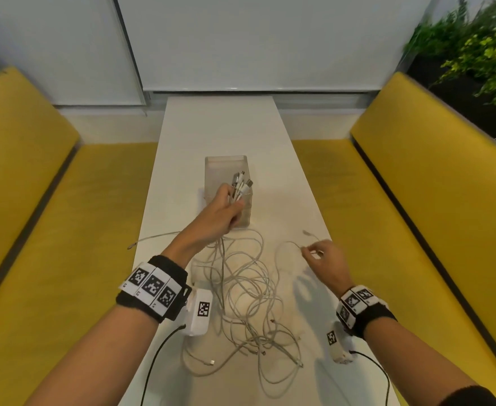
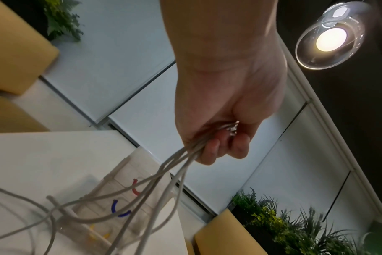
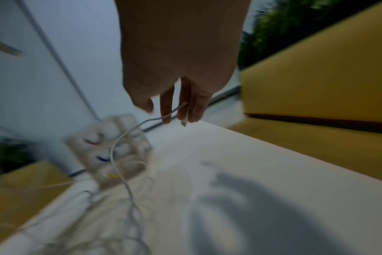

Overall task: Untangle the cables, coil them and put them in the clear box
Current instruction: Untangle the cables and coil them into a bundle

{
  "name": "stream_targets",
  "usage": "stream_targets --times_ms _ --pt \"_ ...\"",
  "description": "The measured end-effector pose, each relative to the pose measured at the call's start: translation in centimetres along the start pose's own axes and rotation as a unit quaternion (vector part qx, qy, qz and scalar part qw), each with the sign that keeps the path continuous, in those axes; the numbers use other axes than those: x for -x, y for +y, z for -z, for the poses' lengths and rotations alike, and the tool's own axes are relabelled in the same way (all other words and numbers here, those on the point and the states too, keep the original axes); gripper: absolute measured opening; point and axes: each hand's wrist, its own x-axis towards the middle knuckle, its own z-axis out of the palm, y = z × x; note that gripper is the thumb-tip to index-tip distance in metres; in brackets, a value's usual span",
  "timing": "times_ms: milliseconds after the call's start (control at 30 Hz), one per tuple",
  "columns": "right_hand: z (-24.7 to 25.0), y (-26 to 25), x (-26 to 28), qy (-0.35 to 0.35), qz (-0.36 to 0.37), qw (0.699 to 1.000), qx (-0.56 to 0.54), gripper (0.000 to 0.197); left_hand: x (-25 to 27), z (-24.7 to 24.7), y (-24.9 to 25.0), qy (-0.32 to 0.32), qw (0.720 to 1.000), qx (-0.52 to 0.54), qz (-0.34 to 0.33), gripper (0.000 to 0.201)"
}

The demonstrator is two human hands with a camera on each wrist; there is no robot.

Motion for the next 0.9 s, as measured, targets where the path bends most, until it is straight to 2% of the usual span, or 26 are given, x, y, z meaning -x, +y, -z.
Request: stream_targets --times_ms 100,200,300,367,467,533,633,700,767,833,867,900 --pt "1.8 -5.6 -0.3 0.06 0.081 0.992 -0.076 0.018 -0.2 -1.0 0.5 -0.012 0.998 0.053 0.016 0.01" --pt "3.6 -10.7 -0.3 0.087 0.205 0.969 -0.11 0.024 -0.6 -2.0 1.5 0.008 0.993 0.107 0.042 0.01" --pt "4.6 -15.2 0.2 0.077 0.332 0.937 -0.074 0.027 -1.0 -2.8 2.4 0.018 0.989 0.14 0.035 0.038" --pt "5.0 -17.0 0.4 0.064 0.362 0.928 -0.051 0.023 -1.1 -2.9 3.0 0.032 0.984 0.174 0.026 0.039" --pt "5.4 -17.8 0.4 0.036 0.354 0.933 -0.063 0.03 -0.9 -2.6 3.3 0.083 0.976 0.202 0.018 0.025" --pt "5.5 -18.0 0.3 0.015 0.328 0.938 -0.114 0.036 -0.8 -2.5 3.1 0.124 0.974 0.19 -0.006 0.022" --pt "5.8 -18.3 0.1 -0.043 0.232 0.944 -0.23 0.035 -0.6 -2.0 3.3 0.185 0.962 0.195 -0.047 0.024" --pt "6.1 -17.5 -0.3 -0.106 0.177 0.953 -0.223 0.029 -0.4 -0.8 3.8 0.217 0.939 0.253 -0.083 0.024" --pt "6.4 -15.5 -0.6 -0.153 0.165 0.961 -0.161 0.023 -0.2 1.3 4.6 0.241 0.901 0.341 -0.119 0.025" --pt "6.8 -13.1 -0.8 -0.178 0.123 0.967 -0.137 0.044 0.3 3.3 5.6 0.242 0.856 0.437 -0.135 0.027" --pt "6.8 -12.1 -1.1 -0.185 0.094 0.966 -0.154 0.051 0.5 4.1 5.7 0.236 0.847 0.457 -0.135 0.027" --pt "7.1 -11.7 -1.2 -0.186 0.074 0.966 -0.164 0.054 0.7 4.4 5.9 0.228 0.854 0.448 -0.133 0.025"
